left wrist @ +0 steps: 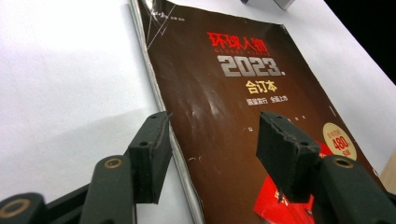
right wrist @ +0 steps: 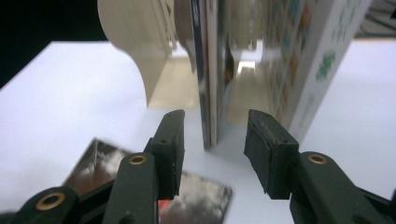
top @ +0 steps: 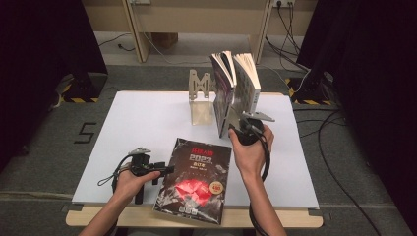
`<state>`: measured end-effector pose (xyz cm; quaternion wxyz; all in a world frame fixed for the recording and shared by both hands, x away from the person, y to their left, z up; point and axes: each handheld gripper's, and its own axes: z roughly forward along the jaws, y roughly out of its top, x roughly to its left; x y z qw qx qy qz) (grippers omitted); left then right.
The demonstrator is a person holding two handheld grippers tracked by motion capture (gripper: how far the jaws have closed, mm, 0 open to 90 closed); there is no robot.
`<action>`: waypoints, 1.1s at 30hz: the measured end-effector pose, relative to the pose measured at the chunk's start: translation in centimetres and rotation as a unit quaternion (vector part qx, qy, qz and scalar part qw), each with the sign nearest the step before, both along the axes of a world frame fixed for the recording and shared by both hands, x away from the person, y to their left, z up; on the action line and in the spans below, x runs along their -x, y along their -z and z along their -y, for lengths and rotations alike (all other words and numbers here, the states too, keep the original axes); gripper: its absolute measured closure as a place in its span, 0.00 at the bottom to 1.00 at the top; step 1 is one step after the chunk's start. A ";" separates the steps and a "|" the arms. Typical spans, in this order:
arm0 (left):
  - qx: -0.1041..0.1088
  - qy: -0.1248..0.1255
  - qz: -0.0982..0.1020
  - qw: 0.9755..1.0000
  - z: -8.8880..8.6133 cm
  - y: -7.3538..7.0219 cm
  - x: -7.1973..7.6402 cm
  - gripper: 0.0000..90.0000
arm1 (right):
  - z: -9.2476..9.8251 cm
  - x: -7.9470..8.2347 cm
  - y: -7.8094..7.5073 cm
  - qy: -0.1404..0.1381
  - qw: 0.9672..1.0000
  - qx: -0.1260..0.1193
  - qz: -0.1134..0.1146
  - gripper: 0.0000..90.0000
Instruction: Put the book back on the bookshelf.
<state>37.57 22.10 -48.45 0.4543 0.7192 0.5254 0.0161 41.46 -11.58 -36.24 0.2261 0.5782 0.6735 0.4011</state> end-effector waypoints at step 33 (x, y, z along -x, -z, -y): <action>-0.031 -0.012 -0.005 0.999 1.3 0.8 -0.2 0.55 | -0.5 3.1 10.5 -0.042 0.986 -0.028 -0.160 0.64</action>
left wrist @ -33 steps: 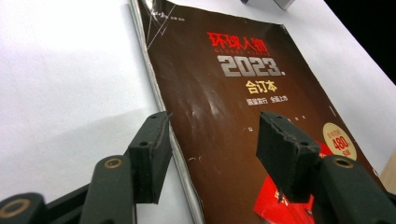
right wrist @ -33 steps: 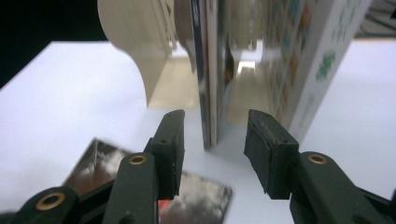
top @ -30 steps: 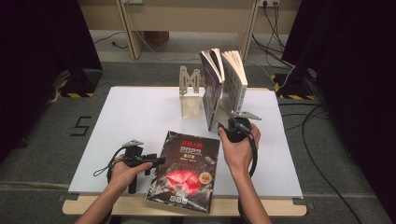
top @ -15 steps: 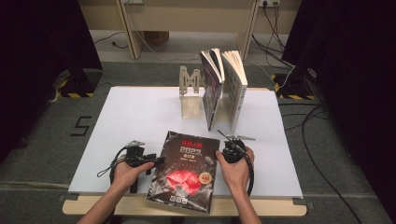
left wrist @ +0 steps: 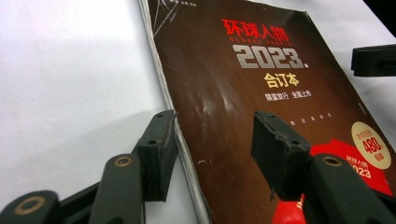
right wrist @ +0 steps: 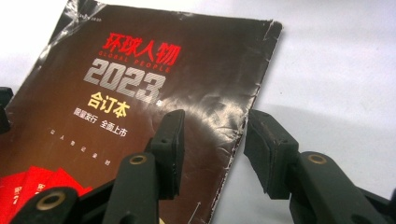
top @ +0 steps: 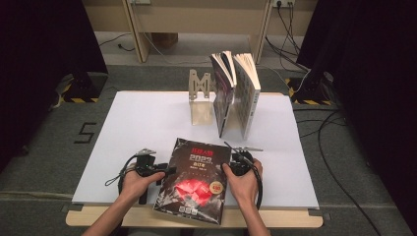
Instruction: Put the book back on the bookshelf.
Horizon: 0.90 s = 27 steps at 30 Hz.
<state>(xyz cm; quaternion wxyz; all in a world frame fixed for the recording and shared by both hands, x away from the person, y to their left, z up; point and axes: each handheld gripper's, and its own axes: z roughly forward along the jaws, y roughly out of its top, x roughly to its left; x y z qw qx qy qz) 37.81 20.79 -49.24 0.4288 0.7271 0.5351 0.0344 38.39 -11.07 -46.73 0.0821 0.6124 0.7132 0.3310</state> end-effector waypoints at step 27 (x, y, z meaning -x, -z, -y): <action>0.051 -0.005 -0.029 0.998 0.4 -0.3 1.5 0.94 | -0.7 0.3 0.8 0.004 1.000 0.004 -0.010 0.62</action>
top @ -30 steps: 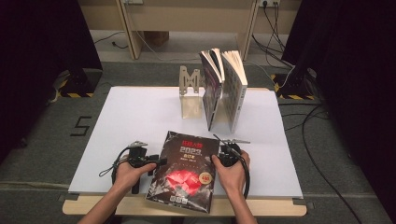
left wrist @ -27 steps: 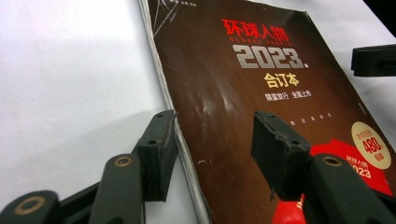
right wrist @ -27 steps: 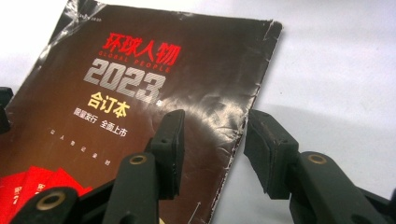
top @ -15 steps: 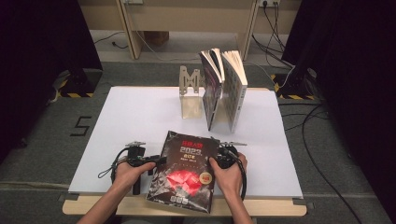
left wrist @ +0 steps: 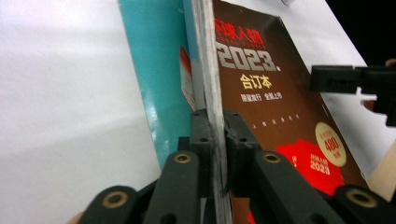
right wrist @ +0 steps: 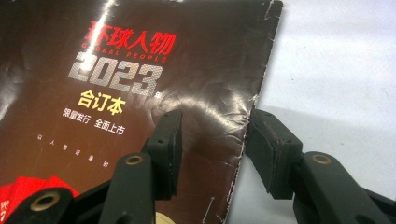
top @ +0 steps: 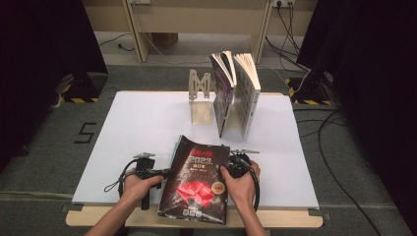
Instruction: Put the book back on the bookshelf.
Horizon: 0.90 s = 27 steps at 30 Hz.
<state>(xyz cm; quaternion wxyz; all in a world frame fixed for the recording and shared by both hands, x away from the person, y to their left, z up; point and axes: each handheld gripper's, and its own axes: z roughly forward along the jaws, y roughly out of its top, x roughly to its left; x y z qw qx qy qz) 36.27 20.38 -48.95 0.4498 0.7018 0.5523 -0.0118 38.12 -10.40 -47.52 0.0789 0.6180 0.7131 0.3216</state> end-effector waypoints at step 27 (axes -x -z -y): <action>-0.002 0.034 -0.030 0.999 -1.3 0.3 1.7 0.87 | 0.8 -5.1 -1.3 -0.006 1.000 -0.006 0.012 0.60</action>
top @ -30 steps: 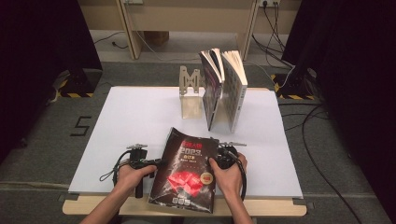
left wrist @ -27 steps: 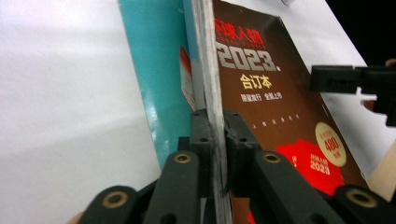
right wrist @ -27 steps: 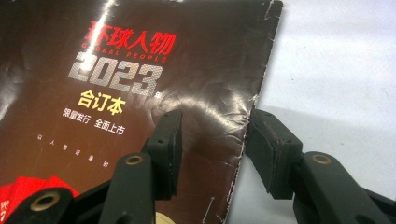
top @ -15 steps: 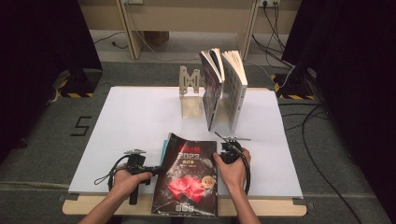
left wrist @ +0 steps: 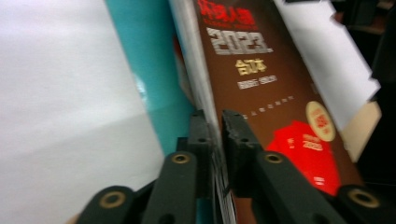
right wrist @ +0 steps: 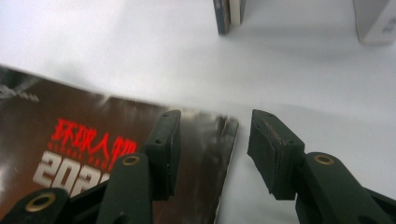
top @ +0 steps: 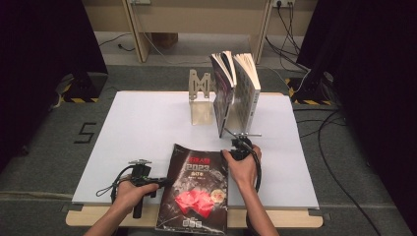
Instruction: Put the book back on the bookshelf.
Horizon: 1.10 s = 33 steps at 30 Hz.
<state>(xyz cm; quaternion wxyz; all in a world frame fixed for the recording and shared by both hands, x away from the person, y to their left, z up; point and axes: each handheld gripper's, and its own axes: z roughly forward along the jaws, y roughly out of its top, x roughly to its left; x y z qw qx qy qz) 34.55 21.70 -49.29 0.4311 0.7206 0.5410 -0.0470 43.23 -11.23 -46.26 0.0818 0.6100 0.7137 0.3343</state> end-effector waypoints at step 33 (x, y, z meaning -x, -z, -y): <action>-0.088 0.006 0.081 0.993 1.1 -0.4 -0.7 0.83 | 0.2 -1.3 1.5 0.010 0.998 -0.058 -0.025 0.60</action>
